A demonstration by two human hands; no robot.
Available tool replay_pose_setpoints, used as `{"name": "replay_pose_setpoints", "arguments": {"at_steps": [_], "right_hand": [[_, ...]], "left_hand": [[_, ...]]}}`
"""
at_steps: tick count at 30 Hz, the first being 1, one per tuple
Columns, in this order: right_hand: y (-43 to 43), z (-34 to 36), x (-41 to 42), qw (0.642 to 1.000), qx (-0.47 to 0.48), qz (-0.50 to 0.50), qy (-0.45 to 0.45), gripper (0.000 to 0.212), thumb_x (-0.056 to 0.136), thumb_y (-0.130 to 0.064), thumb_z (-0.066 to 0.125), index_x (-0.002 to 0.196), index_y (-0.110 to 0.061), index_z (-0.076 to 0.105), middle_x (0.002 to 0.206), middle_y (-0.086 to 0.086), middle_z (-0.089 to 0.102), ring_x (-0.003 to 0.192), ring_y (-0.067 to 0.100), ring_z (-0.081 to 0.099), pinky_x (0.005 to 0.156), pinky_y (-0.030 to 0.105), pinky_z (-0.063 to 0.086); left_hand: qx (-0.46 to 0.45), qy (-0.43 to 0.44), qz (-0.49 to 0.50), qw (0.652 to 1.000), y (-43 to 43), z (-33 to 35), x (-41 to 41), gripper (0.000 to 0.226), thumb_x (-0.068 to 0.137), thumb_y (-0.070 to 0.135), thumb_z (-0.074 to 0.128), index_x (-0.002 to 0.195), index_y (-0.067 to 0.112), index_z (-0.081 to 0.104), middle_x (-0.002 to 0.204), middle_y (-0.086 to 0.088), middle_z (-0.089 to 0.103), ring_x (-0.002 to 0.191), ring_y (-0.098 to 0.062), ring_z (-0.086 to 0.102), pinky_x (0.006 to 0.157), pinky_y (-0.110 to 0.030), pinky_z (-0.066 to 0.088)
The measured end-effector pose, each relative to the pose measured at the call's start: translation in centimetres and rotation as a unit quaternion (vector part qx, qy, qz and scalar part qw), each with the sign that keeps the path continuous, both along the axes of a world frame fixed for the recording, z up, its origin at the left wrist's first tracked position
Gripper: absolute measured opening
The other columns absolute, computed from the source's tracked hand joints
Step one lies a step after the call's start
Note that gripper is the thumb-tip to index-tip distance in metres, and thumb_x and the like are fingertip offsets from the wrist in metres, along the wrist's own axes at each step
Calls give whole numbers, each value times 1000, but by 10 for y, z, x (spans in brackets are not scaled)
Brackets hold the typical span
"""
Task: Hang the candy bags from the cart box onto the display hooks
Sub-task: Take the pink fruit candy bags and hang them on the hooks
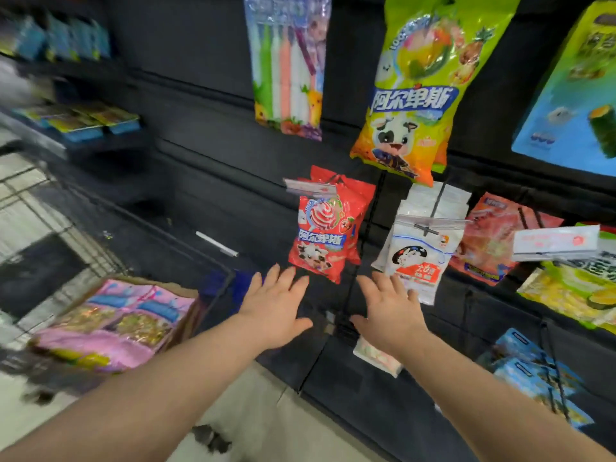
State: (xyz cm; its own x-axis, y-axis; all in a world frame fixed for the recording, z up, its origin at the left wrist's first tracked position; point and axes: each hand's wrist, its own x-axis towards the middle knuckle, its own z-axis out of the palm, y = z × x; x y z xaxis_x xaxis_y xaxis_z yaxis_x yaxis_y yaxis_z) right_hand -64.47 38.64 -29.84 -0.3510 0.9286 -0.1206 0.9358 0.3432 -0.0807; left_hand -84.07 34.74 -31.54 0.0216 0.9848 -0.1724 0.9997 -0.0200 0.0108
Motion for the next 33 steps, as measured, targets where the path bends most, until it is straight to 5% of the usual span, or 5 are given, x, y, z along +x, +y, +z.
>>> {"name": "replay_pose_setpoints", "arguments": {"at_steps": [10, 25, 33], "right_hand": [[-60, -2, -104, 993, -37, 111, -12, 73, 90, -49, 51, 150, -30, 14, 159, -4, 12, 148, 27, 8, 117, 50, 15], [-166, -3, -342, 984, -74, 161, -2, 70, 91, -43, 51, 150, -26, 19, 157, -1, 21, 147, 26, 12, 117, 49, 15], [-167, -22, -378, 982, -126, 132, -55, 72, 90, -44, 51, 151, -27, 16, 158, 0, 18, 148, 28, 10, 117, 51, 15]], "left_hand": [[-27, 20, 160, 986, -113, -9, -115, 84, 89, 63, 44, 154, 23, 8, 162, -7, 9, 149, -32, 7, 117, -50, 14], [-20, 8, 217, 976, -239, -15, -342, 86, 87, 66, 42, 154, 24, 8, 162, -8, 12, 149, -30, 11, 118, -50, 14], [-44, -51, 203, 977, -229, -29, -386, 85, 88, 63, 45, 154, 25, 10, 162, -5, 11, 149, -30, 8, 119, -52, 13]]}}
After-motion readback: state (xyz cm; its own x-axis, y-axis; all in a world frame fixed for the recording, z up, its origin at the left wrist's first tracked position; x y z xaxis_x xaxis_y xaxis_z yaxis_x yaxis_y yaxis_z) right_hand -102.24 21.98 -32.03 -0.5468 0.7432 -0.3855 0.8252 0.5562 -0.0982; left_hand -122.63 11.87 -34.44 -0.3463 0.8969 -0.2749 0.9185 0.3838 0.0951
